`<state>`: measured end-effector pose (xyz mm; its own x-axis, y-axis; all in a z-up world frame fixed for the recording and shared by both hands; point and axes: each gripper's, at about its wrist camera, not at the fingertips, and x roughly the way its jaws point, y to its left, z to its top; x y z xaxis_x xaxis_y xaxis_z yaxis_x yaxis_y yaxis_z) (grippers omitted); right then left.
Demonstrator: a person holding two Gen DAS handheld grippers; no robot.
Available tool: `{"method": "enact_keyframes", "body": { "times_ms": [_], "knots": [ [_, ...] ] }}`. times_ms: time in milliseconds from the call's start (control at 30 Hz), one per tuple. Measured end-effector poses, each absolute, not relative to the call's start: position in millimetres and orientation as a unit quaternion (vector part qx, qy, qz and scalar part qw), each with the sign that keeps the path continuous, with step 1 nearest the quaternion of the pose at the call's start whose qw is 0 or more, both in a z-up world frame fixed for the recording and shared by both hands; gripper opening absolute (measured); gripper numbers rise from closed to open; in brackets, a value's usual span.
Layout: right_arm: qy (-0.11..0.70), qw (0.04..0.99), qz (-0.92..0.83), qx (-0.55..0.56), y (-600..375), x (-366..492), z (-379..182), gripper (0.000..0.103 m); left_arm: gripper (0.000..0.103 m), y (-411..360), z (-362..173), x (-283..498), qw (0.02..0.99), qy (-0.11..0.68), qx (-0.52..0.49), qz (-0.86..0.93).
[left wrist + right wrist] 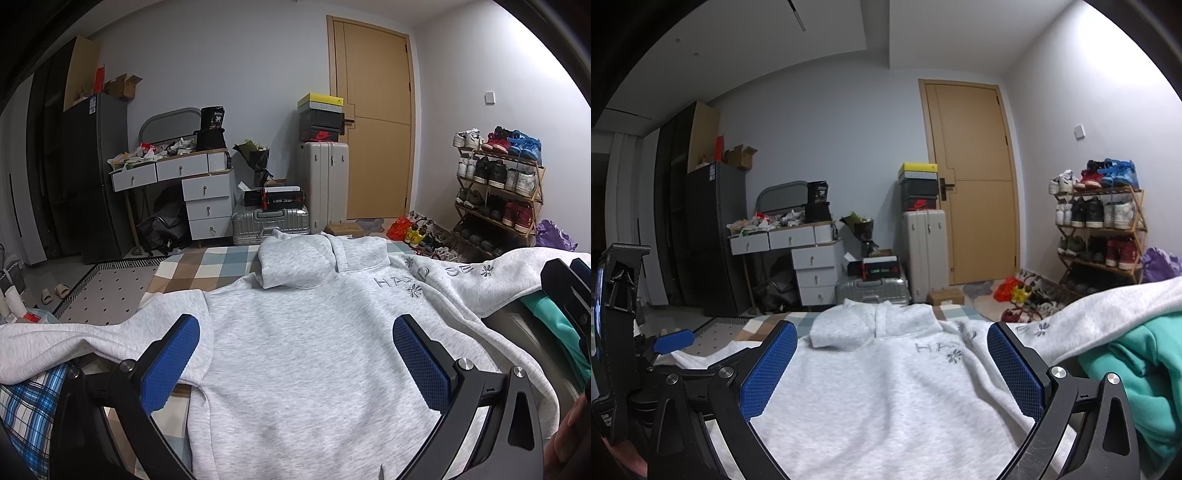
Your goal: Fold large clothes
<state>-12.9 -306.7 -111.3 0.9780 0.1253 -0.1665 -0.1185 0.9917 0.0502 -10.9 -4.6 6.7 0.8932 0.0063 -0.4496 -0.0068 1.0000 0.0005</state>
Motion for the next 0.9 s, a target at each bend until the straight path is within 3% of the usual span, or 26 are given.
{"method": "enact_keyframes", "body": {
  "times_ms": [900],
  "knots": [
    [0.092,0.994,0.060,0.019,-303.0,-10.8,-113.9,0.103,0.102,-4.8,4.2,-9.5,0.972,0.235,0.001,0.003]
  ]
}}
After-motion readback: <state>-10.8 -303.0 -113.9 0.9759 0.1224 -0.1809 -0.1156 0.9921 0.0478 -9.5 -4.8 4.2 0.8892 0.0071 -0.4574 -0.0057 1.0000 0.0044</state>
